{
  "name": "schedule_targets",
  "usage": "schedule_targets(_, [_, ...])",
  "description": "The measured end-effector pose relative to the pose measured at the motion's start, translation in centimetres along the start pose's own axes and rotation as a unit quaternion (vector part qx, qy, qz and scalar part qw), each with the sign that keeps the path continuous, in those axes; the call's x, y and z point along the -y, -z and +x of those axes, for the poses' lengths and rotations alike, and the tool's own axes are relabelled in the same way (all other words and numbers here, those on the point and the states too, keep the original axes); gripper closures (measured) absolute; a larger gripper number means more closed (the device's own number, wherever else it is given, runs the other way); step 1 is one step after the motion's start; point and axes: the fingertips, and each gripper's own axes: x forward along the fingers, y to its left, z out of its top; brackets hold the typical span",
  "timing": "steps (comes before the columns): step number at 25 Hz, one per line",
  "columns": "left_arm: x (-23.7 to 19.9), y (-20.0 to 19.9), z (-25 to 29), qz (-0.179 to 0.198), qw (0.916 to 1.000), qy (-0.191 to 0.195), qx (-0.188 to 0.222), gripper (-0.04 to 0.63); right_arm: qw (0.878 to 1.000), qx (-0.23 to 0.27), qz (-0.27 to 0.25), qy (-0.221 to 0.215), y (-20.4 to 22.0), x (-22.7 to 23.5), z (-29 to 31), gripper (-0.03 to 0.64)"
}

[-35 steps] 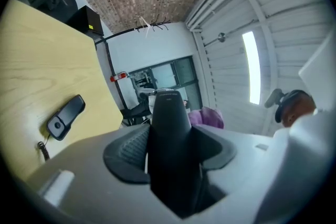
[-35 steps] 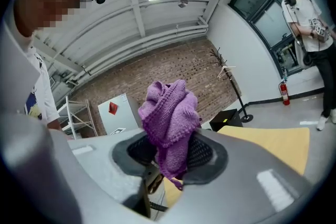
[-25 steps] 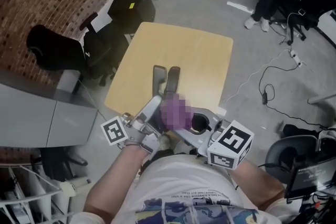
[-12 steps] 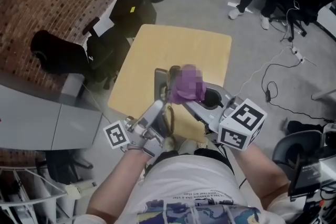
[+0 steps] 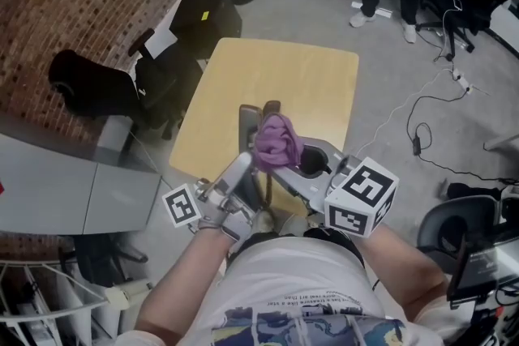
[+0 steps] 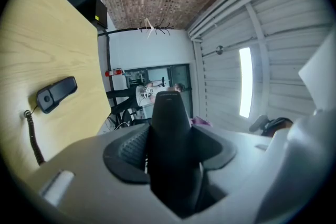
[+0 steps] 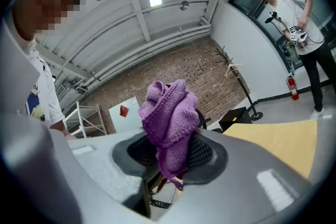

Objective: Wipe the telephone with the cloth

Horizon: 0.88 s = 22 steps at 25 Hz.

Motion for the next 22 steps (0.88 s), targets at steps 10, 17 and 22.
schedule_targets(10, [0.3,-1.8,0.3,-0.007,0.9998,0.015,0.004,0.337,0.999,-0.031,0.02,-0.018,2.4,-2.6,-0.7,0.49])
schedule_targets(17, [0.5,-2.5,0.6,-0.02,0.999,0.037,-0.012,0.337,0.999,-0.032,0.014,0.009,1.9,-1.3,-1.0,0.49])
schedule_targets(22, [0.7,-2.2,0.6,-0.031,0.998,0.048,-0.027,0.337,0.998,0.002,-0.006,0.057,-1.2,2.0,-0.4,0.491])
